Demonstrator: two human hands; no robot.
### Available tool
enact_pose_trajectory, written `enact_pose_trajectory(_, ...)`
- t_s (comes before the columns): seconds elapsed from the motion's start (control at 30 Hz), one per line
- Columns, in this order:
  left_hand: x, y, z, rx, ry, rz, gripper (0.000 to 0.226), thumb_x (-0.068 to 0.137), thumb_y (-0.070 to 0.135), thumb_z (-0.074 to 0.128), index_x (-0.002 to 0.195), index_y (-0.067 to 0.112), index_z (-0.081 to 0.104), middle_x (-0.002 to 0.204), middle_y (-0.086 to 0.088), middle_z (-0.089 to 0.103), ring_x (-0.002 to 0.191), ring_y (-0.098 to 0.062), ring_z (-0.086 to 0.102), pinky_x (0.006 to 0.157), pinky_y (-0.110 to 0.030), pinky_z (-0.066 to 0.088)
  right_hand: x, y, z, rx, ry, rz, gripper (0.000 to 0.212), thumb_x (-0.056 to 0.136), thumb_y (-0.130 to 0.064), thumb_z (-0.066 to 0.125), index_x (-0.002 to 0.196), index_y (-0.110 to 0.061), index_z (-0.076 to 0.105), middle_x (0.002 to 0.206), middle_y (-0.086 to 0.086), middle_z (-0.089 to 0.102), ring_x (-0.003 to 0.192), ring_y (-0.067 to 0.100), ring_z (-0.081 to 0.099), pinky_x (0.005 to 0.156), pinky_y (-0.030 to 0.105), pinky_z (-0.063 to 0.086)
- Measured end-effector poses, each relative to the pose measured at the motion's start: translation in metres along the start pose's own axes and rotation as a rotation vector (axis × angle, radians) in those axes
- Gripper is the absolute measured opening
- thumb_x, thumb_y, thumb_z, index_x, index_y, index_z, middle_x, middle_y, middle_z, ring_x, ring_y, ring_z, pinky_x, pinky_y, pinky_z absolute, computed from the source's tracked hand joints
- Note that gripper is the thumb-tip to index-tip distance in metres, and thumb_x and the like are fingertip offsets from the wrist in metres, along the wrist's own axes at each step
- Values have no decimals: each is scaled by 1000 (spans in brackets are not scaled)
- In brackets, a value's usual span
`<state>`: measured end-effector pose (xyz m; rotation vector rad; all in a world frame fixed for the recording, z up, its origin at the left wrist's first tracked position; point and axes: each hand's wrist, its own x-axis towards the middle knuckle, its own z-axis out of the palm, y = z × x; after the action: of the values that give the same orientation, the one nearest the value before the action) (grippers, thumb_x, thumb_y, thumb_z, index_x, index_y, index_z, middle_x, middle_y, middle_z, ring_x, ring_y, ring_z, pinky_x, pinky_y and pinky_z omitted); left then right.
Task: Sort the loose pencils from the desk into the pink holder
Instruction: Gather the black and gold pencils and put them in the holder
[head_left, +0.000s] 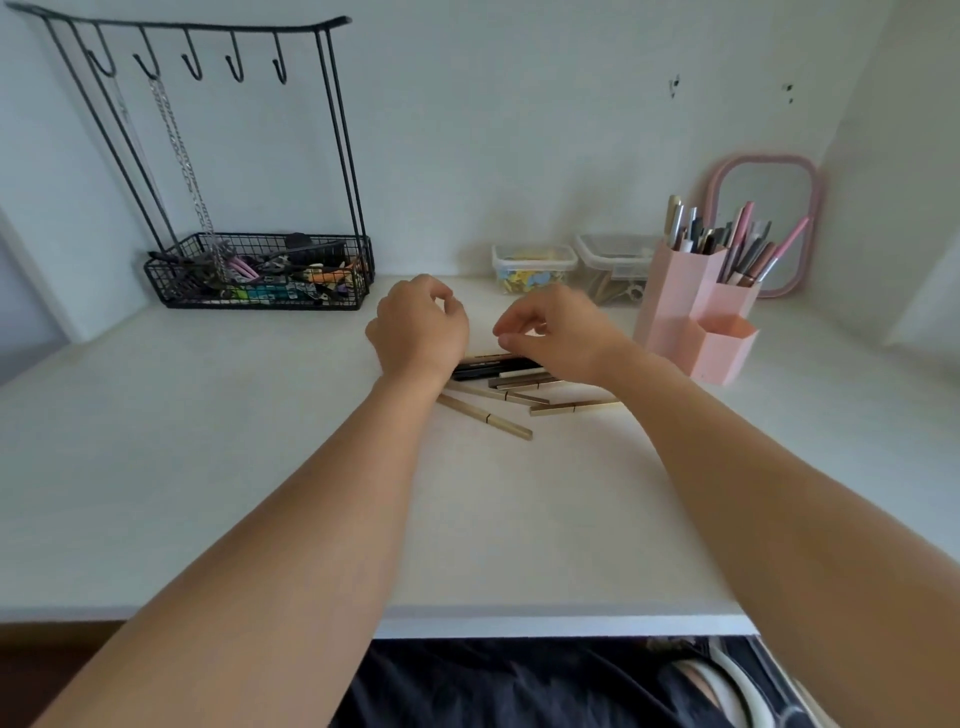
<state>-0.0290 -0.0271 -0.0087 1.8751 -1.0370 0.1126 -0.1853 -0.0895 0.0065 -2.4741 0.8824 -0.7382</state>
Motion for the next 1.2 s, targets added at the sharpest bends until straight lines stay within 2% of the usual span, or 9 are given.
enact_pose_trajectory(0.07, 8, 5, -6, -77, -82, 31, 16, 92, 26, 59, 96, 21, 73, 99, 4, 72, 93, -19, 67, 84, -32, 52, -1, 6, 0, -35, -43, -15, 16, 88, -19, 69, 102, -15, 76, 98, -4, 75, 92, 9, 67, 81, 11, 47)
enact_pose_trajectory(0.17, 19, 16, -15, -61, -380, 74, 16, 92, 30, 64, 90, 19, 74, 87, 7, 70, 84, -11, 63, 67, -20, 44, -4, 13, -1, -33, -79, 12, 20, 88, -20, 71, 107, -16, 75, 96, -3, 73, 89, 10, 66, 71, 2, 42)
enact_pose_trajectory(0.23, 23, 20, -17, 41, -513, 150, 14, 92, 32, 66, 92, 21, 74, 88, 11, 67, 82, -5, 59, 63, -13, 38, -4, 16, -3, -26, -97, 26, 22, 88, -21, 72, 108, -16, 75, 95, -3, 73, 88, 10, 65, 71, 5, 44)
enact_pose_trajectory(0.33, 26, 9, -20, 96, -616, 253, 10, 91, 31, 70, 94, 22, 75, 90, 10, 70, 78, -3, 62, 65, -14, 43, -1, 16, -4, -42, -146, 44, 24, 89, -23, 70, 112, -17, 74, 96, -4, 71, 85, 6, 63, 71, 5, 42)
enact_pose_trajectory(0.47, 21, -27, -17, -93, -576, 226, 7, 92, 29, 70, 89, 25, 75, 79, 5, 75, 74, -13, 70, 77, -28, 54, 4, 14, -4, -30, -213, 97, 28, 91, -23, 68, 118, -16, 71, 107, 0, 71, 96, 12, 65, 87, 19, 50)
enact_pose_trajectory(0.57, 17, -41, -18, -283, -581, 96, 13, 96, 29, 65, 97, 23, 76, 91, 1, 77, 89, -14, 73, 91, -32, 56, 4, 13, -3, -4, -255, 133, 26, 94, -23, 64, 119, -17, 69, 104, -2, 70, 90, 9, 63, 79, 16, 46)
enact_pose_trajectory(0.77, 13, -37, -22, -358, -593, 37, 22, 102, 25, 57, 105, 14, 76, 98, -3, 76, 82, -6, 63, 64, -6, 45, 4, 13, -2, 46, -243, 169, 19, 94, -21, 63, 109, -18, 74, 96, -1, 72, 80, 9, 61, 72, 18, 45)
enact_pose_trajectory(0.97, 17, -35, -22, -448, -536, -34, 37, 103, 41, 49, 99, 16, 77, 90, -2, 77, 82, -12, 68, 73, -27, 46, 3, 13, 5, 30, -95, 139, 12, 91, -22, 68, 98, -17, 77, 82, -5, 70, 71, 9, 58, 66, 19, 42)
enact_pose_trajectory(1.2, 17, -25, -21, -508, -523, -65, 45, 93, 57, 58, 100, 17, 77, 90, -2, 79, 90, -18, 75, 82, -33, 53, 6, 6, 6, 92, 161, -10, 7, 89, -21, 70, 94, -18, 76, 81, -4, 70, 76, 12, 60, 73, 24, 49)
